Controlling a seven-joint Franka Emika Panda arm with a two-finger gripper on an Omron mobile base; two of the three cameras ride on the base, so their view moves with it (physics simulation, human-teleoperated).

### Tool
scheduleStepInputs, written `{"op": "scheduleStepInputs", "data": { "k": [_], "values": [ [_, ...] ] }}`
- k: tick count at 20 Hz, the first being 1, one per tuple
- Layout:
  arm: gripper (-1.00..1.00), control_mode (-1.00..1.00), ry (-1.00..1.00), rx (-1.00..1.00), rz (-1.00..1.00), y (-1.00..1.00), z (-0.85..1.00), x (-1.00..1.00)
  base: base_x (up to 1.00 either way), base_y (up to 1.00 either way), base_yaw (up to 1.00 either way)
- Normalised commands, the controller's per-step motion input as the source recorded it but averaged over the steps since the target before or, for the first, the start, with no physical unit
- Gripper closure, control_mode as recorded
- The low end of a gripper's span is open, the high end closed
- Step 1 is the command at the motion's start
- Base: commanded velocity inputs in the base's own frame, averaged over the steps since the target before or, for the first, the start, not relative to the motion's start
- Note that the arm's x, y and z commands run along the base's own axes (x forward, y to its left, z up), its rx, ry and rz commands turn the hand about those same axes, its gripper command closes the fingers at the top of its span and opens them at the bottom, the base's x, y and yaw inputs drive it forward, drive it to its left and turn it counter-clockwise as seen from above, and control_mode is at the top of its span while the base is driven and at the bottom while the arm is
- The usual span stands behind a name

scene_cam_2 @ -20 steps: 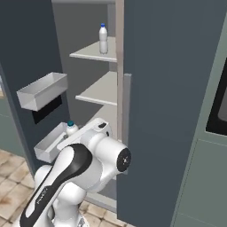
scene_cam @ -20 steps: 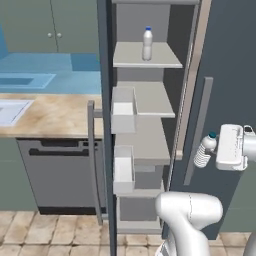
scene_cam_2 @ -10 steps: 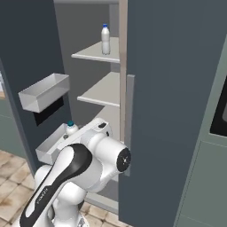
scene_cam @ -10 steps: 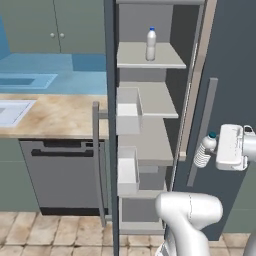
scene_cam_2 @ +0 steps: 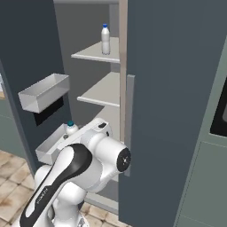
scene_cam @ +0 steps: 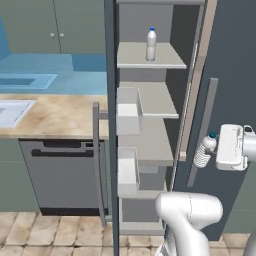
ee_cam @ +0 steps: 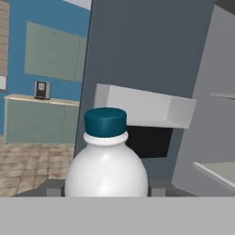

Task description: Take the bottled waters from the counter and place them in the freezer to freeze. Close the freezer door after placing the bottles.

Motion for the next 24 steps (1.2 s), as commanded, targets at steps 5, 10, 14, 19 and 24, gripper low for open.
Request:
{"op": "scheduleStepInputs", "data": {
  "k": [5, 10, 14, 19, 24],
  "values": [
    [1.00, 1.00, 0.00, 0.00, 0.00, 0.00, 0.00, 0.00, 0.17, 0.00, 0.00],
    [1.00, 1.00, 0.00, 0.00, 0.00, 0.00, 0.00, 0.00, 0.13, 0.03, 0.00],
    [1.00, -1.00, 0.00, 0.00, -0.02, 0.07, 0.00, 0.05, 0.03, 0.03, 0.00],
    [1.00, -1.00, 0.00, -0.01, -0.14, 0.11, -0.05, 0.03, 0.00, 0.00, 0.00],
    [1.00, -1.00, 0.00, 0.05, -0.28, 0.06, 0.00, 0.28, 0.00, 0.00, 0.00]
  ]
}}
